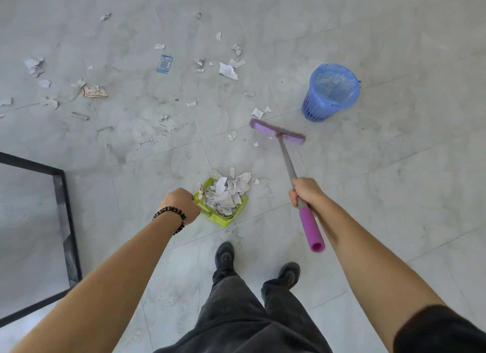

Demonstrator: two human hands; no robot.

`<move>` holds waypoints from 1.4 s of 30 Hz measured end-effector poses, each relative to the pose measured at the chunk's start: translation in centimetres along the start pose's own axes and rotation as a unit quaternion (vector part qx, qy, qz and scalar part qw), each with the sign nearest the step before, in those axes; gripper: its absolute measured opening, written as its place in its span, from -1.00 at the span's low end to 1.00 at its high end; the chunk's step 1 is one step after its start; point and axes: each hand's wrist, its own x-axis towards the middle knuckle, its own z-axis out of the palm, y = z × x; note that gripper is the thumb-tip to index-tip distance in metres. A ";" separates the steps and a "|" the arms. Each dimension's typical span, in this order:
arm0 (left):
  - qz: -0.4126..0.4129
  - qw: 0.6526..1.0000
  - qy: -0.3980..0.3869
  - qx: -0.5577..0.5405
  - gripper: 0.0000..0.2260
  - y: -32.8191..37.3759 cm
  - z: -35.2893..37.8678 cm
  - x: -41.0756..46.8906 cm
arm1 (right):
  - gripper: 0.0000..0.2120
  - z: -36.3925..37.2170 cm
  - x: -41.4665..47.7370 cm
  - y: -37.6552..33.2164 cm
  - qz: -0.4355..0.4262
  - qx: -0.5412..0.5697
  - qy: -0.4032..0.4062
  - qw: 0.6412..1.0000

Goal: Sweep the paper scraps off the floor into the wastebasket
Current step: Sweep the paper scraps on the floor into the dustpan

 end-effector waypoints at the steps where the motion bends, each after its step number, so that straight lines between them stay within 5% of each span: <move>1: 0.000 1.000 0.003 0.001 -0.79 0.0 0.0 0.1 | -0.69 0.3 1.0 -0.9 -0.005 -0.006 0.005 1.000; 7: -0.003 1.000 0.012 0.008 -0.81 -0.8 0.3 0.3 | -0.74 2.8 2.6 -1.4 0.029 -0.044 0.009 0.999; 16: 0.002 1.000 0.011 0.005 -0.84 0.1 -0.2 0.1 | -0.68 5.9 -7.5 6.8 0.073 -0.114 -0.138 0.981; 21: 0.006 1.000 0.005 -0.007 -0.88 0.0 -0.4 -0.4 | -0.70 5.2 -10.9 7.3 0.154 -0.001 -0.193 0.969; 24: 0.006 1.000 0.004 -0.015 -0.87 -0.3 -0.4 -1.1 | -0.62 4.3 -12.0 5.8 0.261 0.136 -0.239 0.925; 27: 0.012 1.000 0.001 -0.022 -0.86 -1.6 -0.1 -2.2 | -0.51 3.5 -12.5 5.3 0.281 0.171 -0.245 0.912; 32: 0.024 0.999 -0.009 -0.048 -0.85 -3.2 -0.4 -2.8 | -0.44 1.5 -13.6 4.0 0.272 0.217 -0.217 0.912; 42: 0.034 0.995 -0.013 -0.095 -0.84 -0.5 -4.5 -0.5 | -0.68 -1.9 -12.1 -1.6 0.196 0.294 -0.181 0.918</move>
